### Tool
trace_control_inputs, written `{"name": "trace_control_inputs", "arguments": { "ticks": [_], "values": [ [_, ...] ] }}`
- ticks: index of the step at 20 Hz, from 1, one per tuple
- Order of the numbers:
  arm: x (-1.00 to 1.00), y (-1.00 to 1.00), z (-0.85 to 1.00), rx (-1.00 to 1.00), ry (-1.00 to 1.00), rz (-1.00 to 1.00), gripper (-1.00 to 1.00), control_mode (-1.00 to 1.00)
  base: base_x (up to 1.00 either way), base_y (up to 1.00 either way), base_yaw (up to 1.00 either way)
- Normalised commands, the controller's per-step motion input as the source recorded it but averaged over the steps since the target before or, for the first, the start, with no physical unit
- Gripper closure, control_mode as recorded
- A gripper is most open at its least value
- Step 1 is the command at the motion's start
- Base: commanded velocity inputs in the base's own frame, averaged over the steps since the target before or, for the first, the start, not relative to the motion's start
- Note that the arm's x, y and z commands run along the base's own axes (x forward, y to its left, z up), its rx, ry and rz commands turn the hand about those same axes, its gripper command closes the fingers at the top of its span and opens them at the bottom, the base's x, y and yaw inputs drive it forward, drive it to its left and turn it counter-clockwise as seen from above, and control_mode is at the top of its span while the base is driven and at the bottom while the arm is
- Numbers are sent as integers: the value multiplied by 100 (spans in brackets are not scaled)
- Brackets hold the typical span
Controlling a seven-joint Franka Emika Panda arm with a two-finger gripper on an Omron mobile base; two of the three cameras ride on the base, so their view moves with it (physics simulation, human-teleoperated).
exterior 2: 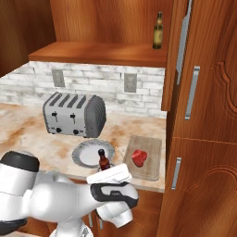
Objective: Pick the steak from the plate and place it on the cutting board. Then pick the condiment bottle from the cabinet and place it next to the cutting board.
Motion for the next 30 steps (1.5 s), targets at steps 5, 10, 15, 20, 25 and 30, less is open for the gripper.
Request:
{"name": "trace_control_inputs", "arguments": {
  "ticks": [5, 10, 15, 20, 25, 30],
  "values": [
    [22, -7, -32, 0, 0, -2, 100, -100, 0, 0, 0],
    [18, -11, -32, 0, 0, -1, 100, -100, 0, 0, 0],
    [16, -12, -31, 0, 0, -1, 100, -100, 0, 0, 0],
    [13, -10, -31, 0, 0, -1, 100, -100, 0, 0, 0],
    [9, -8, -36, 0, 0, 0, 100, -100, 0, 0, 0],
    [1, -1, -43, 0, 0, 0, 100, -100, 0, 0, 0]
  ]
}}
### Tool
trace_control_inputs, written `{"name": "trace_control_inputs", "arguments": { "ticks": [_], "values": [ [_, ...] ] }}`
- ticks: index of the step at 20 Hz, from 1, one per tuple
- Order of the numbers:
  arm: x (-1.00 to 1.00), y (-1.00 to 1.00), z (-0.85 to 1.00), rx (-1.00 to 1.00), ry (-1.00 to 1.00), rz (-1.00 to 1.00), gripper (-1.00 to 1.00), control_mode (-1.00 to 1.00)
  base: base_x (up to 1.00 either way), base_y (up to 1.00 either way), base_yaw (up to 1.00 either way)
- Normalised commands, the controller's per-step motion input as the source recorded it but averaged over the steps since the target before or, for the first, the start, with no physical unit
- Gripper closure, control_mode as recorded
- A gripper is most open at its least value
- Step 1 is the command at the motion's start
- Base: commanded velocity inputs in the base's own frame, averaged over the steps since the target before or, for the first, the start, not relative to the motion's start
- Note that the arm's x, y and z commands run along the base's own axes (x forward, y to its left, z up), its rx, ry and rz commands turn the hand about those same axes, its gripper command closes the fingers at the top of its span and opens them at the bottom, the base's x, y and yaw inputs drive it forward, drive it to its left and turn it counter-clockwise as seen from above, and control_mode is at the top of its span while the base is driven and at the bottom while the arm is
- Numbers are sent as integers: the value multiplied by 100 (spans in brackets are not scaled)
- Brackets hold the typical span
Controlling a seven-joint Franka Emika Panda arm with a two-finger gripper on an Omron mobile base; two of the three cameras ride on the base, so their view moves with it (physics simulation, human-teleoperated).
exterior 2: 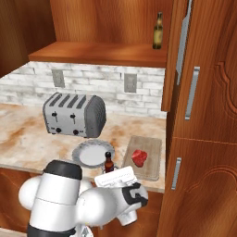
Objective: Pick the steak from the plate and place it on the cutting board. Then pick the condiment bottle from the cabinet and place it next to the cutting board.
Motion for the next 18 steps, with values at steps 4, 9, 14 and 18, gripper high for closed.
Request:
{"name": "trace_control_inputs", "arguments": {
  "ticks": [4, 9, 14, 18],
  "values": [
    [1, -2, -40, 0, 0, 0, -100, -100, 0, 0, 0],
    [0, -15, -19, 1, 0, 0, -100, -100, 0, 0, 0],
    [1, -1, 0, 0, 1, 0, -100, -100, 0, 0, 0],
    [0, -4, 0, 0, 0, 0, -100, -100, 0, 0, 0]
  ]
}}
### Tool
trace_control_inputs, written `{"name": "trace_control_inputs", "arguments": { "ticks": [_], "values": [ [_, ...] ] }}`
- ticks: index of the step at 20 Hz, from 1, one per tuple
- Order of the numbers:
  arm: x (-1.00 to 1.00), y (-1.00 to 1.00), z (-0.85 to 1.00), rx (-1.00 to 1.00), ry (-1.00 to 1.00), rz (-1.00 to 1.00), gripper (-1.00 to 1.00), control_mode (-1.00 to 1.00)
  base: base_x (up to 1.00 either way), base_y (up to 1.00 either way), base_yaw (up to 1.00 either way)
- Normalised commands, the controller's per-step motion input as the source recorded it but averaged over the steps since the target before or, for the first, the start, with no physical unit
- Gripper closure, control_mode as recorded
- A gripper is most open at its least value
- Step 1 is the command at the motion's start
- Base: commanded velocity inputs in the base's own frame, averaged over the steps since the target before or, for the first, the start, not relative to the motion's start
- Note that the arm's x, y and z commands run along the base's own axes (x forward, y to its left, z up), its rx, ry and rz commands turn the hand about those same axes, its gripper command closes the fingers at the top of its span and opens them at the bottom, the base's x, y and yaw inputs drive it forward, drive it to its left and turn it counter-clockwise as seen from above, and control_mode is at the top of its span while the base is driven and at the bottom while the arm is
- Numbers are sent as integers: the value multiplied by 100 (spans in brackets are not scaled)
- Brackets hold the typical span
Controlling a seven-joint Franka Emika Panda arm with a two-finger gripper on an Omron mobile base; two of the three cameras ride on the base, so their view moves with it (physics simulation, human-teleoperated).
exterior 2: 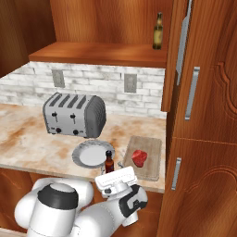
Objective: Pick the steak from the plate and place it on the cutting board. Then pick the condiment bottle from the cabinet and place it next to the cutting board.
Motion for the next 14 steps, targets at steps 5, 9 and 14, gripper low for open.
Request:
{"name": "trace_control_inputs", "arguments": {
  "ticks": [5, 9, 14],
  "values": [
    [0, -3, 2, 0, 0, 0, -100, -100, 0, 0, 0],
    [-12, -11, 20, 0, -3, 0, -100, -100, 0, 0, 0],
    [-19, -11, 32, 0, -7, 0, -100, -100, 0, 0, 0]
  ]
}}
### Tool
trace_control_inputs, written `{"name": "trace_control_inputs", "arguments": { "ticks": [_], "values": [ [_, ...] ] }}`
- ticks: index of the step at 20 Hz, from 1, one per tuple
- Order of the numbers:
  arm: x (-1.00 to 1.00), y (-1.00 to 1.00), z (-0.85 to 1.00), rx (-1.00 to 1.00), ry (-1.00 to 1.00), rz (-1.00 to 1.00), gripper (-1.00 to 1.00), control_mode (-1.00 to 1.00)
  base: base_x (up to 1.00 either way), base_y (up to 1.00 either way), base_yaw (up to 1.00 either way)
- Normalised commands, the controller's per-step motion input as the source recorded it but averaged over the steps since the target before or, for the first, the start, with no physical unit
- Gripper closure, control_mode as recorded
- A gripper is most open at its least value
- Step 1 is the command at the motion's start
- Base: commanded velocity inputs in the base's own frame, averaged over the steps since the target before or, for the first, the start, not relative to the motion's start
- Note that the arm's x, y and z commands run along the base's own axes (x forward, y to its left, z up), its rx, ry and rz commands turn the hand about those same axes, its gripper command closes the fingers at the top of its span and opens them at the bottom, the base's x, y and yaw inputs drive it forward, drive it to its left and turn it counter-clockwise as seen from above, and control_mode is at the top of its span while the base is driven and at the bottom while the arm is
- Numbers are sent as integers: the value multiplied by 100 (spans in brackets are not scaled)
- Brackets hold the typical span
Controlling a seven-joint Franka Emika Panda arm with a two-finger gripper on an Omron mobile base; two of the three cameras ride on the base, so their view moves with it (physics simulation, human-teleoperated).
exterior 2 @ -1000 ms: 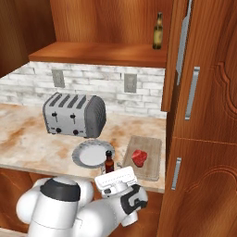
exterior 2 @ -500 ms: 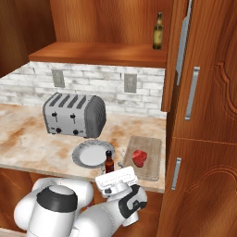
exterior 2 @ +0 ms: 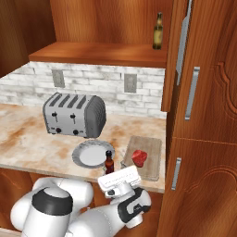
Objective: Pick the steak from the plate and place it on the cutting board. Then pick the condiment bottle from the cabinet and place it next to the cutting board.
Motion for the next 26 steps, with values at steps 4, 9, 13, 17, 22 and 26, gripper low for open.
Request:
{"name": "trace_control_inputs", "arguments": {
  "ticks": [4, 9, 13, 17, 22, 26],
  "values": [
    [-22, -8, 43, 0, -6, 0, -100, -100, 0, 0, 0],
    [-24, -2, 54, 0, -5, 0, -100, -100, 0, 0, 0],
    [-35, 0, 66, 0, -13, 0, -100, -100, 0, 0, 0],
    [-41, 0, 70, -2, -23, 0, -100, -100, 0, 0, 0],
    [-55, 0, 69, -1, -38, 0, -100, -100, 0, 0, 0],
    [-55, 0, 69, -2, -45, 0, -100, -100, 0, 0, 0]
  ]
}}
